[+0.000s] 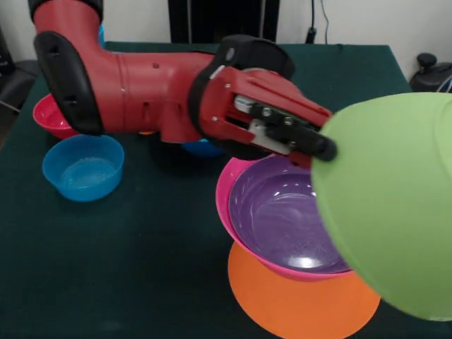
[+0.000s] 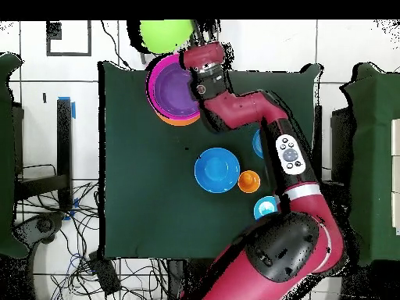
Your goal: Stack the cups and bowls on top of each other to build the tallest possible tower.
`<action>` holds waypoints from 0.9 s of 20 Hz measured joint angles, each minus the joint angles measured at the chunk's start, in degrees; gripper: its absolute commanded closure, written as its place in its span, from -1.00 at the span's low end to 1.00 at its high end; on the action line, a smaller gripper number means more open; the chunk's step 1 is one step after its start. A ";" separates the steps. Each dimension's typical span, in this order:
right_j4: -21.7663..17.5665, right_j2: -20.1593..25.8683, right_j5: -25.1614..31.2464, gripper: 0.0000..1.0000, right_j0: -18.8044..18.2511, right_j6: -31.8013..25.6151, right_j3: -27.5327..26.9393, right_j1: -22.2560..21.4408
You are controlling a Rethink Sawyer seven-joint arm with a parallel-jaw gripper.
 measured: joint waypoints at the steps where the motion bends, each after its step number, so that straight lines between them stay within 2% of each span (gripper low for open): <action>1: 0.00 -0.03 -0.48 1.00 0.66 -0.06 0.00 0.45; 7: 0.13 -0.22 -2.46 1.00 1.94 -0.56 0.90 1.75; 18: 0.10 -3.66 -6.90 1.00 1.48 -1.06 4.51 1.77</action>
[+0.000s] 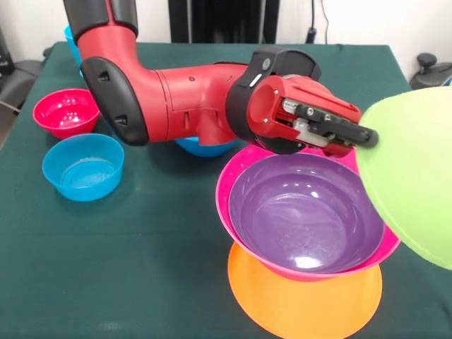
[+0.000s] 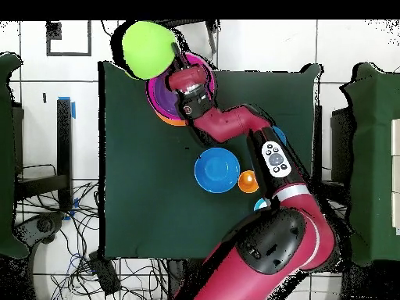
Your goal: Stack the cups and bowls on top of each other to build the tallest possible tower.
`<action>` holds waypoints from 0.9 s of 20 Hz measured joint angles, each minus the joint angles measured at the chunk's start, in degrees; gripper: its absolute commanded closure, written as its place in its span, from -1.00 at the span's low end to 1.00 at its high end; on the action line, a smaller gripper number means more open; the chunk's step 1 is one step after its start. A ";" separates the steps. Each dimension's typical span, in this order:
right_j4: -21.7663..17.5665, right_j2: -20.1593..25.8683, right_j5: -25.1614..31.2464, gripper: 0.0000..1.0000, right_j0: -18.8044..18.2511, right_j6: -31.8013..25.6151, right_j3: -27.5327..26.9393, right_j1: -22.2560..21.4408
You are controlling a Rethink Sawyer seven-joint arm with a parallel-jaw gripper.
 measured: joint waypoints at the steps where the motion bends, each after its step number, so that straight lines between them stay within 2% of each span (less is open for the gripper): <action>1: -0.05 -0.36 -0.58 1.00 -0.14 0.00 0.43 -0.06; 5: -0.10 -1.85 -2.98 1.00 -0.82 0.00 2.65 -0.88; 11: -0.07 -3.32 -6.38 1.00 -3.16 0.00 8.93 -4.40; 18: -0.21 -5.25 -9.58 1.00 -4.50 0.00 12.08 -6.80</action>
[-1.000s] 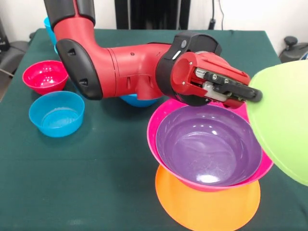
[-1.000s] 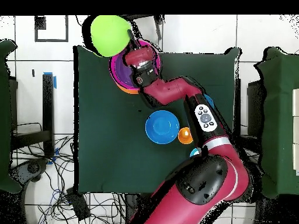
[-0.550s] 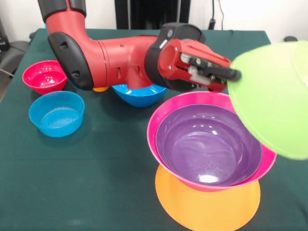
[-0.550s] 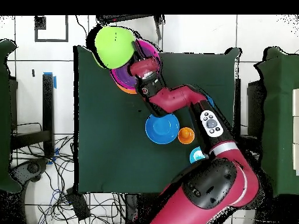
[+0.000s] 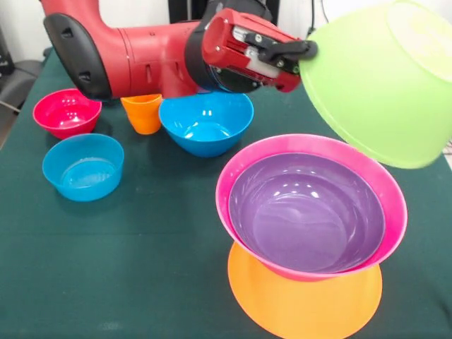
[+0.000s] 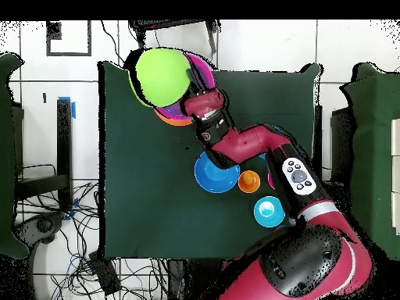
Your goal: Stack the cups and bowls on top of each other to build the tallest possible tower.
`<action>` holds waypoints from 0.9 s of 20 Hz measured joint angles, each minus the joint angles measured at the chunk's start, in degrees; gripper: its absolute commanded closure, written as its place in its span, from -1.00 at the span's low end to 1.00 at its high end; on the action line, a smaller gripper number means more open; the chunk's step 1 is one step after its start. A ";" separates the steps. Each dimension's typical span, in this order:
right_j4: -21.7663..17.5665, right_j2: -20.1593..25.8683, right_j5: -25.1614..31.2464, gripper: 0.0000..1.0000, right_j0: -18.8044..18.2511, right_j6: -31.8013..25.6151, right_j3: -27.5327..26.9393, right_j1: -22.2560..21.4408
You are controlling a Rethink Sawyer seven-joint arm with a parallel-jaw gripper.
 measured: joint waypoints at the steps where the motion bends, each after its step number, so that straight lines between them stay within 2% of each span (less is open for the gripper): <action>1: -0.08 -0.38 -0.37 1.00 -0.02 0.00 0.12 -0.15; 9: -1.75 -2.30 -2.59 1.00 -0.05 0.00 -0.84 1.21; 18: -6.54 -4.36 -2.60 1.00 -0.04 0.00 -6.69 6.19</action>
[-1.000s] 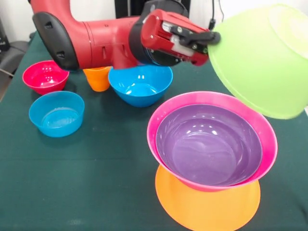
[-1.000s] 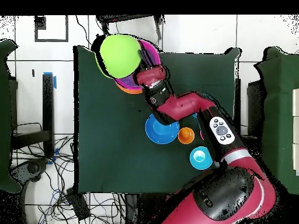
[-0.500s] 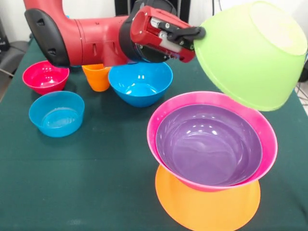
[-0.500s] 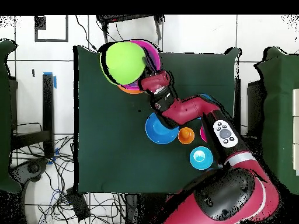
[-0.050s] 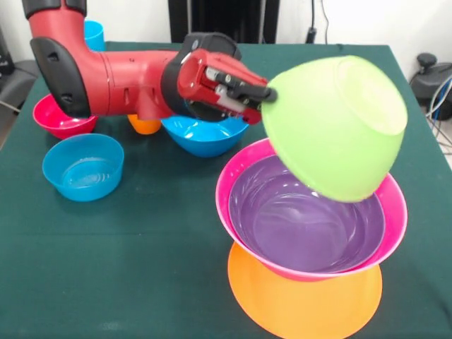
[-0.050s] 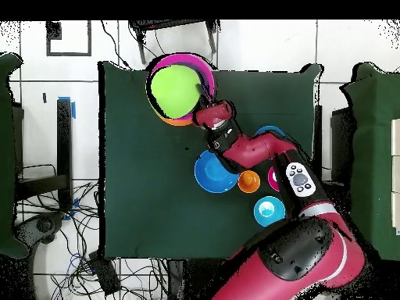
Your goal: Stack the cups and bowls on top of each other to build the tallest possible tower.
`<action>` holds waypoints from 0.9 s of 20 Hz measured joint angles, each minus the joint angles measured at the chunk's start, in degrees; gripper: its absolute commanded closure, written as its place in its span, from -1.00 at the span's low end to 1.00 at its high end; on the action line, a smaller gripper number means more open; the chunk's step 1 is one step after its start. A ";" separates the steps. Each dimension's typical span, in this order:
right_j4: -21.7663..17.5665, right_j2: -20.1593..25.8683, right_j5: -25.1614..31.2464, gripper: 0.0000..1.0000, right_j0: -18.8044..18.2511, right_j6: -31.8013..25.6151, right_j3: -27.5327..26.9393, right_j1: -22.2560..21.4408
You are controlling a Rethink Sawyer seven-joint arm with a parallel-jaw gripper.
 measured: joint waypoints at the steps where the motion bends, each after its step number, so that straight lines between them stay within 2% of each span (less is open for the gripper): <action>1: -0.38 -0.10 0.01 1.00 0.00 0.00 -0.51 0.41; 6: -1.59 -0.80 -0.01 1.00 -0.03 0.00 -1.24 1.29; 18: -1.72 -1.35 -0.01 1.00 -0.41 0.00 -1.29 1.30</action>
